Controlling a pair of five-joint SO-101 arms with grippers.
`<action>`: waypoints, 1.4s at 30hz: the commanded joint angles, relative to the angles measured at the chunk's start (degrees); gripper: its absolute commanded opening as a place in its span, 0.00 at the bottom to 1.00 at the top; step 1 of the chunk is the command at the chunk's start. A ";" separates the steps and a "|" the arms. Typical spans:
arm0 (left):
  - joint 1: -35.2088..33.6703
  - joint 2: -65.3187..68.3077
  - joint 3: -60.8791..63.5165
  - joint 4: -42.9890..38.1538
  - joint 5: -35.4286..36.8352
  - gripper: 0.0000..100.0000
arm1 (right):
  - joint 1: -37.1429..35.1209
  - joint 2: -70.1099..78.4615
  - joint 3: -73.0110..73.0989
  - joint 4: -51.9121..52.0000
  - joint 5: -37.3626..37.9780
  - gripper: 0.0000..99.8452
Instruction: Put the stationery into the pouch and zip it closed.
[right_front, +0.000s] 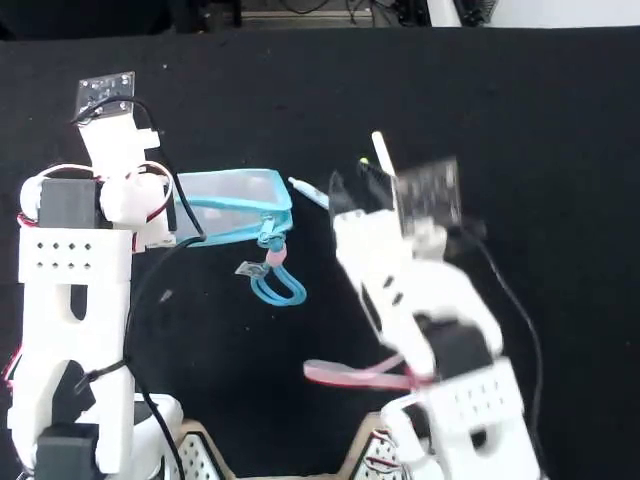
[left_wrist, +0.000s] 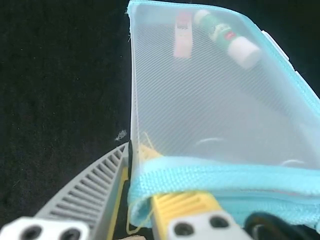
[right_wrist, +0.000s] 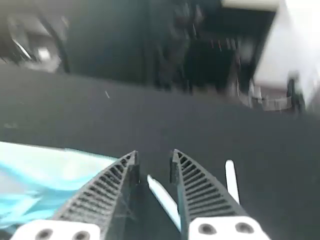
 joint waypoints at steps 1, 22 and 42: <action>0.04 0.79 -0.92 0.44 -0.53 0.03 | 2.90 17.45 -13.14 4.31 -1.49 0.09; 0.04 0.88 0.84 0.35 -0.53 0.03 | 13.71 69.32 -54.11 22.33 5.54 0.09; 0.04 0.88 1.01 0.35 -0.53 0.03 | 3.69 88.75 -67.82 36.31 31.82 0.09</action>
